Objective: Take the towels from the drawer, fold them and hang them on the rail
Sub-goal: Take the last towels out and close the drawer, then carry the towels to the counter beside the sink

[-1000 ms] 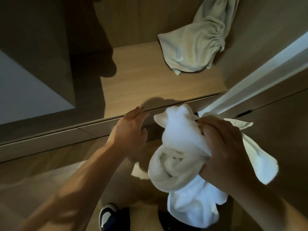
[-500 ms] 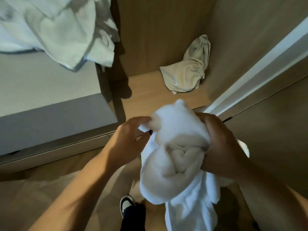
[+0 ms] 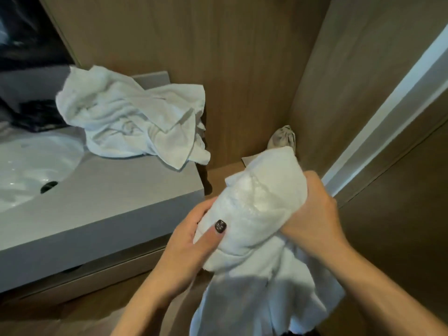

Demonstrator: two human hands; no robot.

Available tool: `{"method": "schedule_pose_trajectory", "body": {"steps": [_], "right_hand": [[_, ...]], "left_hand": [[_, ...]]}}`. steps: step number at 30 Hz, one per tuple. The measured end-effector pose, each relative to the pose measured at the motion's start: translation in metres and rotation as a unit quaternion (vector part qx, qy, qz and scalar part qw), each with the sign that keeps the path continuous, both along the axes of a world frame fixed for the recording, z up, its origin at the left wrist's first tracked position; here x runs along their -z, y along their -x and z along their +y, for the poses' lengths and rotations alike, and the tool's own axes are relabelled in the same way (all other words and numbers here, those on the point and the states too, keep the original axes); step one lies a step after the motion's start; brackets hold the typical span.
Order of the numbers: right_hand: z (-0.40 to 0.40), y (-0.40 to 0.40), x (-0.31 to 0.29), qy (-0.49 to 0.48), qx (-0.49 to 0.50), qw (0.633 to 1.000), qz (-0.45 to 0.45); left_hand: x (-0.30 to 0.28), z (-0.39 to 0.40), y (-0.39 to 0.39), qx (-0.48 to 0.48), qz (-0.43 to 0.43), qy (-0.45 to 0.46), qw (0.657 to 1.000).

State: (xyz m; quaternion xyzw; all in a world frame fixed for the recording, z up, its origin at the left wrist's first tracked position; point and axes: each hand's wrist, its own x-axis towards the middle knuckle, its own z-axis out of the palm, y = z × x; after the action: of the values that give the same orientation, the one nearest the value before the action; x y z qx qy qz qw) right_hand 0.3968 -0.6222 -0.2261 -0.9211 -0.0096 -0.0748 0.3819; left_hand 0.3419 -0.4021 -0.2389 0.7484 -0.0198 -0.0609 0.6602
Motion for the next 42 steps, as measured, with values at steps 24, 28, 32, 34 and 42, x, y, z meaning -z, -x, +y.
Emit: {"method": "schedule_pose_trajectory", "body": {"steps": [24,28,32,34,42], "right_hand": [[0.076,-0.125,-0.108,-0.256,-0.089,0.962,-0.029],[0.076,-0.179,-0.116,-0.314,-0.063,0.947,-0.034],[0.074,-0.221,-0.125,-0.336,-0.036,0.939,-0.071],[0.071,-0.236,-0.129,-0.353,-0.020,0.932,-0.085],[0.063,-0.257,-0.143,-0.263,0.048,0.947,-0.179]], "left_hand": [[-0.146,0.062,-0.148,-0.306,-0.137,-0.086,0.938],[-0.174,0.058,-0.209,-0.291,-0.134,-0.070,0.945],[-0.194,0.069,-0.248,-0.299,-0.111,-0.016,0.947],[-0.204,0.088,-0.261,-0.342,-0.097,0.050,0.933],[-0.184,0.213,-0.296,-0.549,-0.075,0.263,0.790]]}}
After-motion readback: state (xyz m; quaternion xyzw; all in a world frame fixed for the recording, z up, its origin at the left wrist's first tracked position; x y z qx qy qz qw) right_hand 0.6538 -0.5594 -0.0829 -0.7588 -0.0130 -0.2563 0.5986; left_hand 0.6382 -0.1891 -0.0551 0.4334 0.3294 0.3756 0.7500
